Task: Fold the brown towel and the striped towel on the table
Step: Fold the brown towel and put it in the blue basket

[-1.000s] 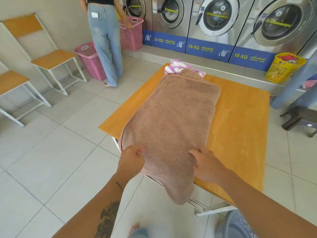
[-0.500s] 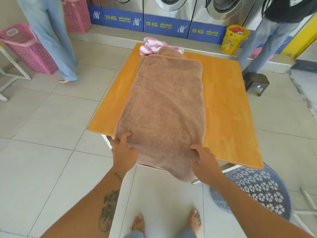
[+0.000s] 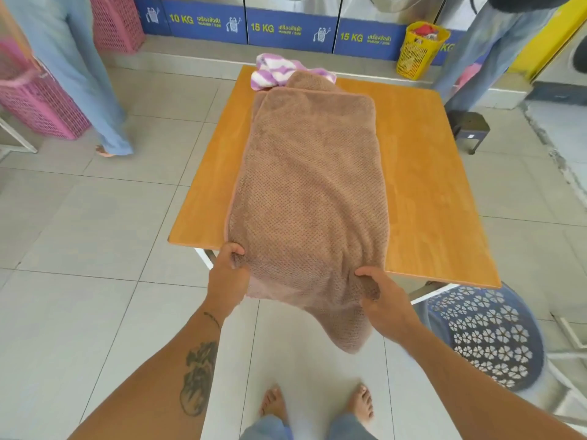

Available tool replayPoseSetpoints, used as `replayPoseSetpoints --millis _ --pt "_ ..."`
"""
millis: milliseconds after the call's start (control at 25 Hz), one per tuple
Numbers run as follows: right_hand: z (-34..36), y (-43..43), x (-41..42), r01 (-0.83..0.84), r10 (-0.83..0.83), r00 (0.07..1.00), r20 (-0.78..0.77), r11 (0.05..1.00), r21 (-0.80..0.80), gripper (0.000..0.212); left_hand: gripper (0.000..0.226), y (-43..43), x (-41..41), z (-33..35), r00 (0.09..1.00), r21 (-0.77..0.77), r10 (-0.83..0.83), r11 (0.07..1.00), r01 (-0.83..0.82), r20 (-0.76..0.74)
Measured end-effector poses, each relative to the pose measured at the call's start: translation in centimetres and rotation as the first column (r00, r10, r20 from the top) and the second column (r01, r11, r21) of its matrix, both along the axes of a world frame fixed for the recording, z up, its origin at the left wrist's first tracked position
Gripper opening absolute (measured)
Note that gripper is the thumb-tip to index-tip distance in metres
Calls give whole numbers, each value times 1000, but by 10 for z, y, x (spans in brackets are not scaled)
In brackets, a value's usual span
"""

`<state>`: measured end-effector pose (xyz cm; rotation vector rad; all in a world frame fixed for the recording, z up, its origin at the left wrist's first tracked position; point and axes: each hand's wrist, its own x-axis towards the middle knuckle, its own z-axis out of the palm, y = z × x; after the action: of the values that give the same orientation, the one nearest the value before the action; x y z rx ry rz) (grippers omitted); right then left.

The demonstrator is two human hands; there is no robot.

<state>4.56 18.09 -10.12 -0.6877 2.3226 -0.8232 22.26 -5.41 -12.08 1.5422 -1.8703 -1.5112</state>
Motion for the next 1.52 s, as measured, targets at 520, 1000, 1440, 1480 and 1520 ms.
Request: replayPoseSetpoints --millis 520,1000,1440,1480,1520 --pt "31 -9 -10 -6 7 993 -122 1000 8 53 60 29 14 1 937 -153 -348 925 348 28" --pt "56 -9 -9 -123 126 991 -46 991 58 55 48 22 8 57 906 87 -337 926 368 -255" --pt "97 -40 -58 -83 72 941 -332 996 -19 58 41 -28 -25 107 888 -331 -452 828 453 87" --pt "94 -42 -62 -95 103 951 -292 995 41 59 42 -32 -29 106 850 -263 -502 808 527 159" --pt "91 -42 -64 -131 154 956 -250 986 107 60 45 -35 -30 104 787 -188 -571 767 613 234"
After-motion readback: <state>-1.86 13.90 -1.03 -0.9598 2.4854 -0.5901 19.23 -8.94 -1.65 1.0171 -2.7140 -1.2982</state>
